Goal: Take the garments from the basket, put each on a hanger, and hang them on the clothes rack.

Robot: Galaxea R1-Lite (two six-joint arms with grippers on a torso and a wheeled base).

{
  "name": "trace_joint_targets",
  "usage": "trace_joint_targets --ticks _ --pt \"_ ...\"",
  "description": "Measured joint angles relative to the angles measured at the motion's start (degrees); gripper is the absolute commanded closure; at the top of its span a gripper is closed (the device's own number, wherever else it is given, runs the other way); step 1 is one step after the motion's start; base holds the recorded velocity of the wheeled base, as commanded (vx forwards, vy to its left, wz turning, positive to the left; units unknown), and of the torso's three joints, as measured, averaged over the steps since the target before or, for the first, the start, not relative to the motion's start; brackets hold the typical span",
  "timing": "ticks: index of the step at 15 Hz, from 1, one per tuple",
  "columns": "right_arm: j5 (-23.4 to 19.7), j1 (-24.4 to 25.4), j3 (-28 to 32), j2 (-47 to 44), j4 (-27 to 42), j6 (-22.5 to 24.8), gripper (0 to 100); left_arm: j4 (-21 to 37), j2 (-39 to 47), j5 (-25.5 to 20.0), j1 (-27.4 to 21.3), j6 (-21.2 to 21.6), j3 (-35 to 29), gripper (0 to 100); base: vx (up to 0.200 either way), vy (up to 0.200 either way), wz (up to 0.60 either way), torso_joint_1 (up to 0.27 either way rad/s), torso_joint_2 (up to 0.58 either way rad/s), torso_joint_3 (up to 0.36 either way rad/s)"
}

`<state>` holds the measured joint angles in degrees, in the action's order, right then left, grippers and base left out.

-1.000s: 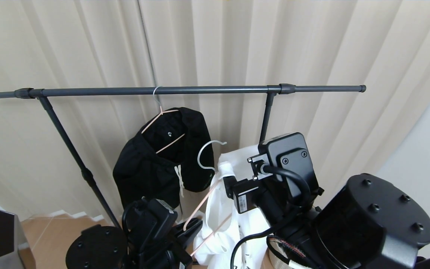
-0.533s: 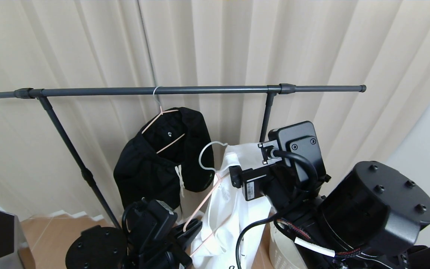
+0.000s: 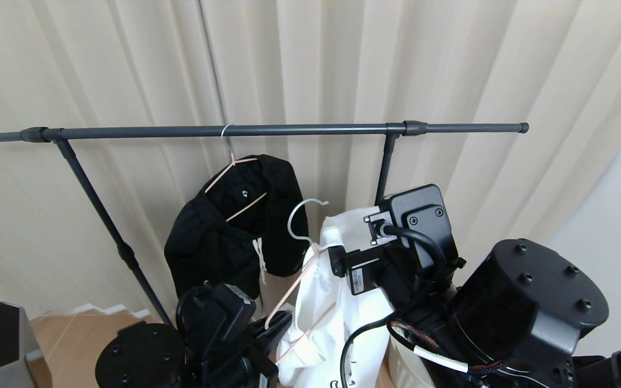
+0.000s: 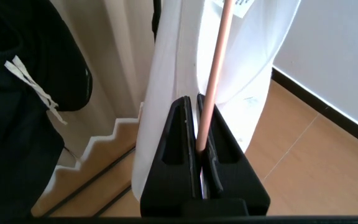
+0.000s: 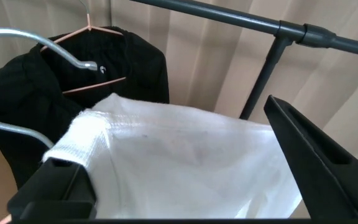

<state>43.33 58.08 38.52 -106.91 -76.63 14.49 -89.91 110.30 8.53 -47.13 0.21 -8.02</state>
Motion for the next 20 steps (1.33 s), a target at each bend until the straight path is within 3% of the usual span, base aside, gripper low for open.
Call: trace_joint_targets --ticks 20 --pt "-0.17 0.00 -1.23 -0.04 0.02 0.04 0 -0.01 -1.79 0.61 4.24 -1.21 -3.72 100 0.000 0.000 0.00 0.000 0.00 0.000"
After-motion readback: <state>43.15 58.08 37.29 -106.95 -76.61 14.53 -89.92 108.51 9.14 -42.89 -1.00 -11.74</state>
